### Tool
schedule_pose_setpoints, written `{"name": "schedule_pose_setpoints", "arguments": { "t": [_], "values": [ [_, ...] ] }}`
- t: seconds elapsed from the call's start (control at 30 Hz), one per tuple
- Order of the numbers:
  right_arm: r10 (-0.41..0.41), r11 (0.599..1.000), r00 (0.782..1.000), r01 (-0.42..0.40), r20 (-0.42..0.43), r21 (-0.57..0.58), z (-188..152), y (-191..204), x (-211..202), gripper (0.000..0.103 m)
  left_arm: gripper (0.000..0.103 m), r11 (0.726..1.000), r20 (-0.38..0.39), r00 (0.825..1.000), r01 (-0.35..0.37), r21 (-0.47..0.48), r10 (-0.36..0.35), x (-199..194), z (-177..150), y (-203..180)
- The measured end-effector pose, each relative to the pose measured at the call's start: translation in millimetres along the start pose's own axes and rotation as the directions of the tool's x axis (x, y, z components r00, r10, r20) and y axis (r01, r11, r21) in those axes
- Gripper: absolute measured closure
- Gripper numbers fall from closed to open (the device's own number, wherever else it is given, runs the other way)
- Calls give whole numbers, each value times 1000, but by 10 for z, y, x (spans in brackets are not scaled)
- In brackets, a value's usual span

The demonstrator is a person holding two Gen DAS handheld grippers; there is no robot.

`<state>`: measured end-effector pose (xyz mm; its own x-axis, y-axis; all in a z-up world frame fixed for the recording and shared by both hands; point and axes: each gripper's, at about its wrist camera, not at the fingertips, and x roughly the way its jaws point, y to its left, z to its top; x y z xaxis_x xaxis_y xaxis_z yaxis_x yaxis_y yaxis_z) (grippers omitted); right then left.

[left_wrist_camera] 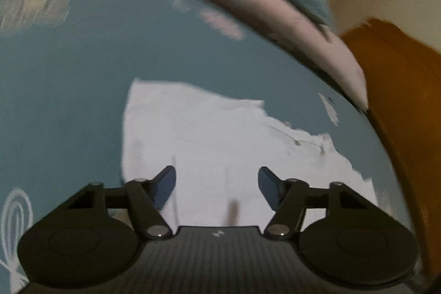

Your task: Fold clothes

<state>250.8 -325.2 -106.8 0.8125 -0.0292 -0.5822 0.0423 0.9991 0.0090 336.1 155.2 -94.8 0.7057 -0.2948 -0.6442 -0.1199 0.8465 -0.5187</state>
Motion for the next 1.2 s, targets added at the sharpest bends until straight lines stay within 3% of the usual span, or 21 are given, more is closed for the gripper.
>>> {"name": "schedule_pose_setpoints", "arguments": {
  "t": [0.2, 0.27, 0.3, 0.33, 0.43, 0.53, 0.63, 0.73, 0.8, 0.9, 1.0, 1.1, 1.2],
  "values": [
    [15, 1000, 1000, -15, 7, 16, -11, -35, 3, 40, 43, 1000, -19, 1000, -25, -11, 25, 193, 40, 23],
    [19, 1000, 1000, -19, 8, 18, -14, -40, 4, 40, 44, 998, -17, 998, -53, 28, 53, 219, 21, -46],
    [21, 1000, 1000, -21, 9, 21, -16, -43, 4, 39, 50, 996, -14, 997, -74, 57, 75, 229, 3, -94],
    [23, 999, 1000, -23, 9, 23, -17, -47, 3, 39, 67, 985, -4, 991, -132, 114, 133, 228, -34, -172],
    [25, 999, 1000, -25, 11, 23, -21, -43, 0, 38, 91, 938, 36, 967, -254, 236, 253, 231, -121, -355],
    [25, 1000, 1000, -25, 11, 17, -23, -33, 4, 36, 98, 920, 60, 959, -282, 272, 276, 192, -131, -423],
    [26, 1000, 1000, -26, 12, 16, -25, -31, 3, 36, 99, 924, 85, 962, -274, 268, 261, 90, -82, -441],
    [25, 1000, 1000, -25, 12, 14, -25, -24, 5, 35, 99, 907, 114, 949, -315, 279, 295, 48, -22, -406],
    [24, 1000, 1000, -24, 12, 10, -26, -13, 5, 35, 99, 917, 90, 952, -306, 256, 292, 81, 11, -323],
    [27, 1000, 999, -27, 21, 16, -14, -17, -28, 36, 99, 912, 91, 958, -287, 293, 272, 50, -22, -384],
    [90, 994, 991, -95, 94, 52, 90, -78, -161, 44, 97, 910, 96, 971, -238, 340, 218, -18, -35, -595],
    [165, 984, 982, -170, 94, 50, 258, -92, -92, 81, 87, 914, 49, 993, -116, 388, 105, -5, -35, -943],
    [215, 974, 976, -217, 45, 58, 324, -92, 167, 85, 74, 906, -62, 997, 70, 417, -49, 132, -100, -1350]
  ]
}}
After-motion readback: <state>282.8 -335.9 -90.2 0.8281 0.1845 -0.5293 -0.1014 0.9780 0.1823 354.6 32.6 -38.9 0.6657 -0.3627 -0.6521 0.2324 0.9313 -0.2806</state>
